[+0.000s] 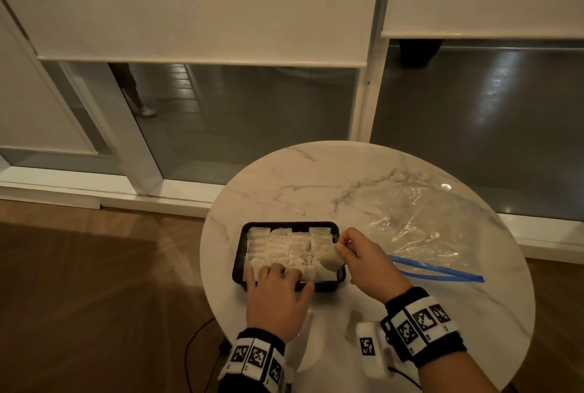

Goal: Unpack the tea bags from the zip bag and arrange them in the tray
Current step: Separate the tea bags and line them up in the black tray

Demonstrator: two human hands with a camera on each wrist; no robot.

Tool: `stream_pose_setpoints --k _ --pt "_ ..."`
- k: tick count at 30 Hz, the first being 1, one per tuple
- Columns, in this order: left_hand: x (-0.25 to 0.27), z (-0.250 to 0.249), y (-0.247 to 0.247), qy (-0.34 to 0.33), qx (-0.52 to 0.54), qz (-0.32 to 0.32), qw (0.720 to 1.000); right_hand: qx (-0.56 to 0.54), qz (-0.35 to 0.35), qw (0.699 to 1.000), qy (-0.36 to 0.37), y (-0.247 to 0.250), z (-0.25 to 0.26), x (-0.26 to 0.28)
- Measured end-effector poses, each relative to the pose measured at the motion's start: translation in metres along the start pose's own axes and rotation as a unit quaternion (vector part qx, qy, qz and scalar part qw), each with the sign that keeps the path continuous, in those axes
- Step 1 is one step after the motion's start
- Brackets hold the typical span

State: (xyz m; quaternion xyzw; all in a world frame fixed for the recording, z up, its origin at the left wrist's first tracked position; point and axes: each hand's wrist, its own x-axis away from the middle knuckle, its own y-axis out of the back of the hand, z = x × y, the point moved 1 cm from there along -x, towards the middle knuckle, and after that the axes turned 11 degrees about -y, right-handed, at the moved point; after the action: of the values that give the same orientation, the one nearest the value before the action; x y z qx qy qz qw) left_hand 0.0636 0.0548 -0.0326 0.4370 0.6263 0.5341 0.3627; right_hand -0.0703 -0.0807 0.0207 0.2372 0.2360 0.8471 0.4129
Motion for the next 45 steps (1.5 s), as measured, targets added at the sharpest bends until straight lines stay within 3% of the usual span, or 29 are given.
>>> stream_pose_setpoints --k 12,18,35,45 --pt "-0.007 -0.005 -0.001 0.024 -0.018 0.041 0.999 0.153 0.095 0.984 -0.008 -0.034 0.026 -0.040" --pt "-0.008 -0.004 0.000 0.030 -0.013 0.079 0.996 0.186 0.106 0.977 -0.002 -0.043 0.015 -0.047" --pt "-0.009 -0.004 -0.014 0.050 0.004 0.045 0.998 0.214 0.080 0.973 -0.021 -0.063 0.011 -0.057" --pt "-0.008 -0.003 -0.016 0.046 0.010 0.034 0.998 0.180 0.031 0.982 -0.048 -0.067 0.010 -0.059"
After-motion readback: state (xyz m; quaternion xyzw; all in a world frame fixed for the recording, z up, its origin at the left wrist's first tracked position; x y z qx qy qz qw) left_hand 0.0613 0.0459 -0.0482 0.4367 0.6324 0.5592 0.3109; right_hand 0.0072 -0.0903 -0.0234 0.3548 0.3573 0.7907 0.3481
